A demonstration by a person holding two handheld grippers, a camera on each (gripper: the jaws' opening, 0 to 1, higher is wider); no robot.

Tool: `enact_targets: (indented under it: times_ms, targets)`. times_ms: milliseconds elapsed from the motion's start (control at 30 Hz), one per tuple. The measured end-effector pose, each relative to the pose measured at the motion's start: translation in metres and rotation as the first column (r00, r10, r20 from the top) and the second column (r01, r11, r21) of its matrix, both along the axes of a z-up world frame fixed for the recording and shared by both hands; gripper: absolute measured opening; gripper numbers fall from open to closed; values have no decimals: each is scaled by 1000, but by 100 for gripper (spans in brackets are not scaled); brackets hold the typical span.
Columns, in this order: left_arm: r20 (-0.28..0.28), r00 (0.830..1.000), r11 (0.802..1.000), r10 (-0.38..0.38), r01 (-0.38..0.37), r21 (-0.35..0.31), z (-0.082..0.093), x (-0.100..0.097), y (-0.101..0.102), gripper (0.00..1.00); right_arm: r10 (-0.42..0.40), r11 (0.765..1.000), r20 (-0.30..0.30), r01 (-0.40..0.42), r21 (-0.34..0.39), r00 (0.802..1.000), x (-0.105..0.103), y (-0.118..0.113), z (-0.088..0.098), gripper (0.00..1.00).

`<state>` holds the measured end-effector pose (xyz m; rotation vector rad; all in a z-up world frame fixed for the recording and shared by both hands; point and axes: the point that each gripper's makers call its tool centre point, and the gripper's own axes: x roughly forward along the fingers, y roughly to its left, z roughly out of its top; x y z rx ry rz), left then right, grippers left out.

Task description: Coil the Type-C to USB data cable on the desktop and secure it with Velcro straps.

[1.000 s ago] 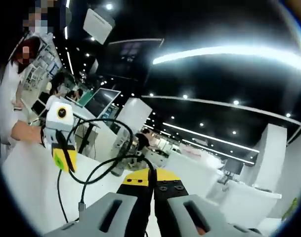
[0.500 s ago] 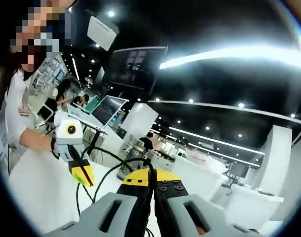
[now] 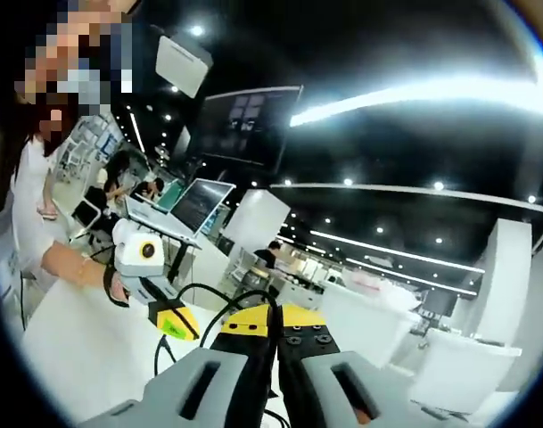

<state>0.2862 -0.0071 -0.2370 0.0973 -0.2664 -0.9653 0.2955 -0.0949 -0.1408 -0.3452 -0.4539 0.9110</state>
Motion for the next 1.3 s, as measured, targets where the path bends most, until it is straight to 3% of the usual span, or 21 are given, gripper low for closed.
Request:
enact_targets:
  times_ms: [300, 433, 600, 767, 833, 900, 967, 1000, 1033, 1100, 1200, 1267, 1300]
  targets:
    - [62, 993, 995, 97, -97, 7, 2, 9, 6, 12, 25, 1000, 6, -25, -9, 1000, -12, 9, -2, 1]
    - [60, 992, 994, 111, -111, -1, 2, 10, 10, 16, 30, 999, 10, -30, -12, 999, -15, 11, -3, 1]
    - [57, 995, 996, 82, -80, -34, 9, 8, 4, 18, 101, 995, -60, -100, 20, 993, -22, 24, -9, 0]
    - [88, 991, 995, 100, -98, -31, 17, 10, 0, 6, 157, 987, -154, -149, 61, 975, -19, 38, -26, 0]
    - [83, 992, 995, 94, -92, -26, 17, 10, -2, 6, 179, 983, -190, -166, 83, 965, -18, 41, -29, 0]
    - [70, 992, 995, 103, -102, -21, 17, 11, -3, 4, 179, 983, -185, -168, 77, 966, -16, 44, -29, 0]
    - [64, 992, 994, 106, -105, -26, 21, 10, -3, 4, 88, 996, -70, -87, 17, 994, -10, 37, -24, 1]
    - [93, 985, 989, 148, -146, -21, 25, 13, 2, 4, 74, 997, -30, -74, -16, 997, -11, 37, -26, 1]
    - [104, 982, 987, 159, -160, -2, 24, 14, 3, 4, 82, 996, -78, -84, -25, 994, -11, 37, -33, 1]
    - [68, 988, 991, 136, -135, -18, 21, 14, 2, 4, 86, 995, -209, -96, -37, 974, -7, 37, -55, 3]
    - [69, 988, 990, 138, -139, 6, 14, 15, 0, 4, -10, 996, -270, -15, -91, 963, 18, 28, -86, 18]
    - [92, 987, 991, 131, -134, 26, 15, 12, -3, 4, -27, 998, -298, 8, -66, 954, 27, 24, -93, 23]
    - [97, 988, 992, 123, -126, 24, 16, 10, -5, 4, -22, 999, -341, 8, -43, 940, 31, 24, -98, 23]
